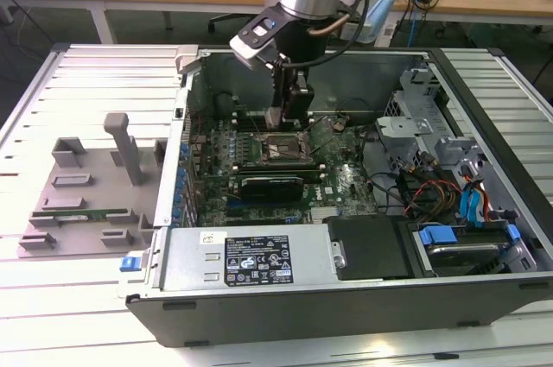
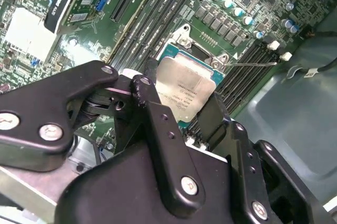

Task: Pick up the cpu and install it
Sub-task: 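Place the cpu into insertion slot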

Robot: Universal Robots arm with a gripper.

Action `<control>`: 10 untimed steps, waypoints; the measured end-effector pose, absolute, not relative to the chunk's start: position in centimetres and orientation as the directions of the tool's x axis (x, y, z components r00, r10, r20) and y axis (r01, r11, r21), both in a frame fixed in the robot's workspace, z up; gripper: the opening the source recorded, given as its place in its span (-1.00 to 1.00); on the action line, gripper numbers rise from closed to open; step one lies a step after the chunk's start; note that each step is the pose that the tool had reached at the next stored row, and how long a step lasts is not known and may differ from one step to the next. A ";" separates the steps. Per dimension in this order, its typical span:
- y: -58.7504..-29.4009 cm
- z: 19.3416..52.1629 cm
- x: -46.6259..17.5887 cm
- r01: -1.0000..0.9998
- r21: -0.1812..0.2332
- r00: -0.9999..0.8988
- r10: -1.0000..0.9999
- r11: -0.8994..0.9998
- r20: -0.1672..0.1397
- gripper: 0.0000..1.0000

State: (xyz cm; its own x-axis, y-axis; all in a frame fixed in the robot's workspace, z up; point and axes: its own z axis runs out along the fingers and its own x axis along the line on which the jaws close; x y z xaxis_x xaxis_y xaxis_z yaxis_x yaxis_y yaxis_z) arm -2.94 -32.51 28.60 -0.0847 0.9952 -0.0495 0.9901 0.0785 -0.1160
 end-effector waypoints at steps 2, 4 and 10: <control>-32.5 28.6 -2.9 0.992 -0.116 -0.051 0.997 0.045 -0.050 0.09; -32.5 28.6 -2.9 0.993 -0.116 -0.029 0.998 0.023 -0.051 0.09; -32.5 28.6 -2.9 0.993 -0.116 0.024 0.998 -0.030 -0.054 0.09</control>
